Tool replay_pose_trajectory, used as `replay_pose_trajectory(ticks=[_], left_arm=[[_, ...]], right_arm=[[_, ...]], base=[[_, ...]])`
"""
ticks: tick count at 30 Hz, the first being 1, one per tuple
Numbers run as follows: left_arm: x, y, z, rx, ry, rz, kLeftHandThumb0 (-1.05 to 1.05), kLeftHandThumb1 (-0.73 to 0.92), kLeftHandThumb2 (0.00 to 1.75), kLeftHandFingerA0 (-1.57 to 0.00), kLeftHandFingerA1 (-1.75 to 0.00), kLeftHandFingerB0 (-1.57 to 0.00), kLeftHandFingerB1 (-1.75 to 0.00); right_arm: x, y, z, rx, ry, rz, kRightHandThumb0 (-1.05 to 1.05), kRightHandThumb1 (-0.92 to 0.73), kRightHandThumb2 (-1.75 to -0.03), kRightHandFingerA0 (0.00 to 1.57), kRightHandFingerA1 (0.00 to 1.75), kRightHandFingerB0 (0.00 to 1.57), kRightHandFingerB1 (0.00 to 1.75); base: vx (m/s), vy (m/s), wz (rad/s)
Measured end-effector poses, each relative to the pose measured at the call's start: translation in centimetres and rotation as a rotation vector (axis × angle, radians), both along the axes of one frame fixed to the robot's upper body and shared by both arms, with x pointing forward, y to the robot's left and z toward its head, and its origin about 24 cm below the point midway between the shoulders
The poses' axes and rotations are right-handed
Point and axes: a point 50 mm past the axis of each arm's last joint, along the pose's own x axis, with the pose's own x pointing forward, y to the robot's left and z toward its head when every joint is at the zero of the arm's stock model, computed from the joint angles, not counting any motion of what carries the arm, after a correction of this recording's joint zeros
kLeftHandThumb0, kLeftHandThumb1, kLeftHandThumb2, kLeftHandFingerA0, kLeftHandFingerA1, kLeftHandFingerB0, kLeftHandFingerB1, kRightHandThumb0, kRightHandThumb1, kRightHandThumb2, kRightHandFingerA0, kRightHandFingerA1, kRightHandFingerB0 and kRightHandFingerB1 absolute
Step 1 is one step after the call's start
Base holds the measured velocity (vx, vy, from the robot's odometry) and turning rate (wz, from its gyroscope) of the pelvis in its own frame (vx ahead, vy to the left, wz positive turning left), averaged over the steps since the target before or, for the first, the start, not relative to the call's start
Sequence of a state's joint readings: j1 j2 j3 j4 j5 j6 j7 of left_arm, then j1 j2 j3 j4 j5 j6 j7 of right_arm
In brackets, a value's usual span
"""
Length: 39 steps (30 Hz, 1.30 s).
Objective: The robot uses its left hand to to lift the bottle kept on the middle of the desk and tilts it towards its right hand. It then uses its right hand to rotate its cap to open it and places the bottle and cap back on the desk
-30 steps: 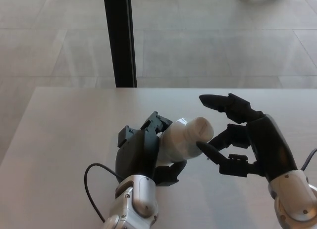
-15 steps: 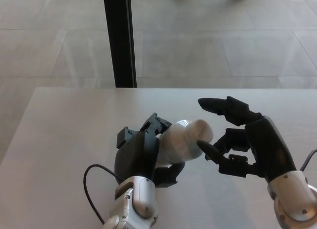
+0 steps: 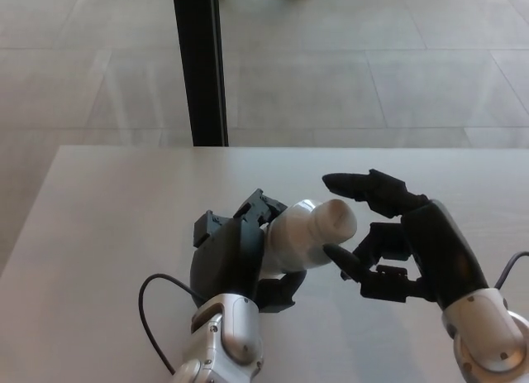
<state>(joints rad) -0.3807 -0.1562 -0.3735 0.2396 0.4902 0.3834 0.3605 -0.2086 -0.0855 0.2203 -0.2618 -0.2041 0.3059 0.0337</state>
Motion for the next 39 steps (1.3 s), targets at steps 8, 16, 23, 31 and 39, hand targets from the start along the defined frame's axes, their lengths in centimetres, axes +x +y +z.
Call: replay_pose_trajectory(ticks=[8,16,23,31,39], left_arm=[[0.02,0.01,0.01,-0.002,0.001,0.003,0.1,0.64,1.12,-0.81,-1.75,-0.71,-1.48],[0.02,-0.01,-0.01,0.005,-0.003,0.005,0.09,0.66,1.07,-0.82,-1.75,-0.72,-1.45],[0.02,0.01,-0.05,0.005,-0.004,0.008,0.09,0.62,1.14,-0.82,-1.75,-0.67,-1.58],[0.02,0.03,-0.21,0.003,-0.019,0.006,0.1,0.62,1.14,-0.83,-1.75,-0.73,-1.43],[0.06,0.06,-0.31,0.002,-0.032,0.004,0.09,0.64,1.1,-0.81,-1.75,-0.71,-1.46]], right_arm=[[0.15,-0.13,-0.48,-0.016,0.02,-0.006,-0.41,-0.61,-0.6,0.98,1.18,0.45,0.38],[0.19,-0.2,-0.59,-0.03,0.024,-0.012,-0.39,-0.63,-0.6,1.0,1.19,0.47,0.37],[0.2,-0.11,-0.64,-0.027,0.023,-0.01,-0.4,-0.64,-0.59,1.0,1.2,0.52,0.42],[0.2,0.2,-0.59,0.005,0.009,-0.009,-0.31,-0.69,-0.62,1.05,1.31,0.61,0.49],[0.3,0.21,-0.65,0.042,-0.022,-0.021,-0.27,-0.71,-0.61,1.03,1.4,0.84,0.6]], base=[[0.0,0.0,0.0],[0.0,0.0,0.0],[0.0,0.0,0.0],[0.0,0.0,0.0],[0.0,0.0,0.0]])
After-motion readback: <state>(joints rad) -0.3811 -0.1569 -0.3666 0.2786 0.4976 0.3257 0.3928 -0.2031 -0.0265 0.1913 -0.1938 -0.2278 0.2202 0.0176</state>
